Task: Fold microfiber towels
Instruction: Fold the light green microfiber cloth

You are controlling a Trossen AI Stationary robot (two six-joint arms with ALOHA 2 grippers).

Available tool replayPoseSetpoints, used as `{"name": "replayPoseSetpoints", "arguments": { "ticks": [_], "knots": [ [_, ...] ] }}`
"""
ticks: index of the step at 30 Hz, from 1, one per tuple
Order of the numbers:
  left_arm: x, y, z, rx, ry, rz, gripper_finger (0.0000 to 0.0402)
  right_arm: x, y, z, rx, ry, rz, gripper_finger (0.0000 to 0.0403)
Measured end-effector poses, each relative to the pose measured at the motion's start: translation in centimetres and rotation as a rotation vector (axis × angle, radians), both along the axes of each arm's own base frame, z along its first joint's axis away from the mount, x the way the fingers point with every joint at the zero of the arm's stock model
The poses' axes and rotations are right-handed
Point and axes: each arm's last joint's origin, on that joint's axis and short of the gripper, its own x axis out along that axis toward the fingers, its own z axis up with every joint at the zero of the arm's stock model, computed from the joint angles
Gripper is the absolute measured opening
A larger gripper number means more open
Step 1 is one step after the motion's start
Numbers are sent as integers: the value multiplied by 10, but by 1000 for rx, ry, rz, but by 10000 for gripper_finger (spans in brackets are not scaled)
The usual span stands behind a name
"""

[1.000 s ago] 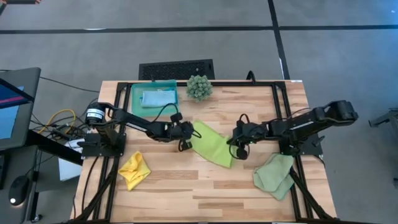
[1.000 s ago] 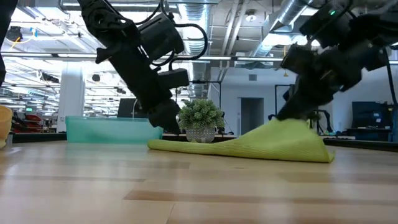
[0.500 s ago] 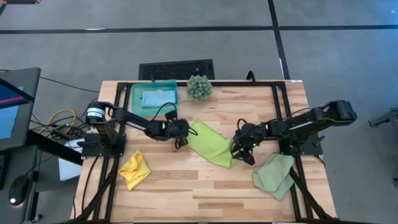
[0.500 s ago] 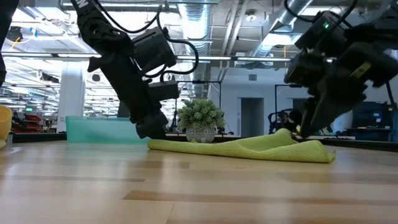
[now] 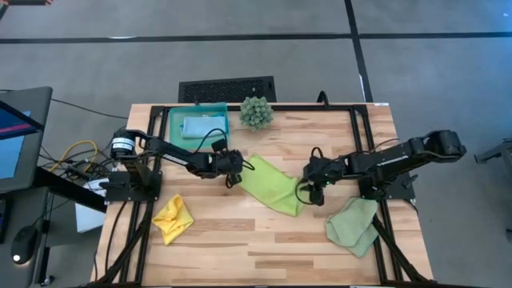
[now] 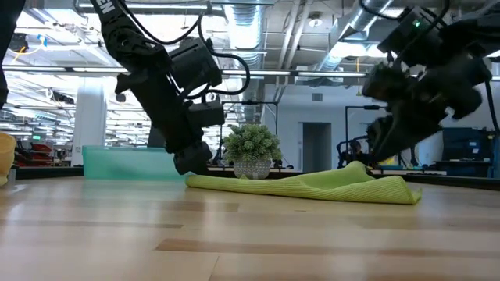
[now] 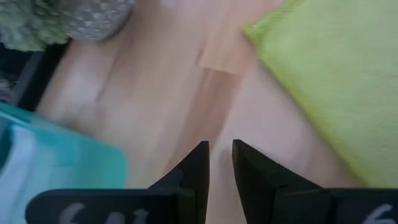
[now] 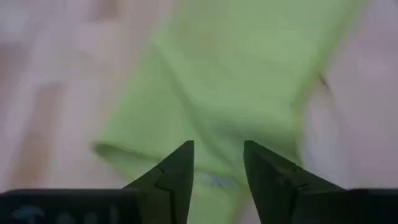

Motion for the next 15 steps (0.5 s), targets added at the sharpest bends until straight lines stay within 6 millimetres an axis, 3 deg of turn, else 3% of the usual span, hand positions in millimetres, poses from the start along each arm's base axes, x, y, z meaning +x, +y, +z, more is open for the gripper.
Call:
{"name": "replayPoseSetpoints", "arguments": {
  "ticks": [6, 15],
  "knots": [
    [1, -3, -1, -60, -21, -17, 63, -5, -13, -10, 13, 120, -215, 133],
    [3, -3, 0, -76, -46, -25, 63, -1, -15, -21, 10, 148, -217, 117]
  ]
}}
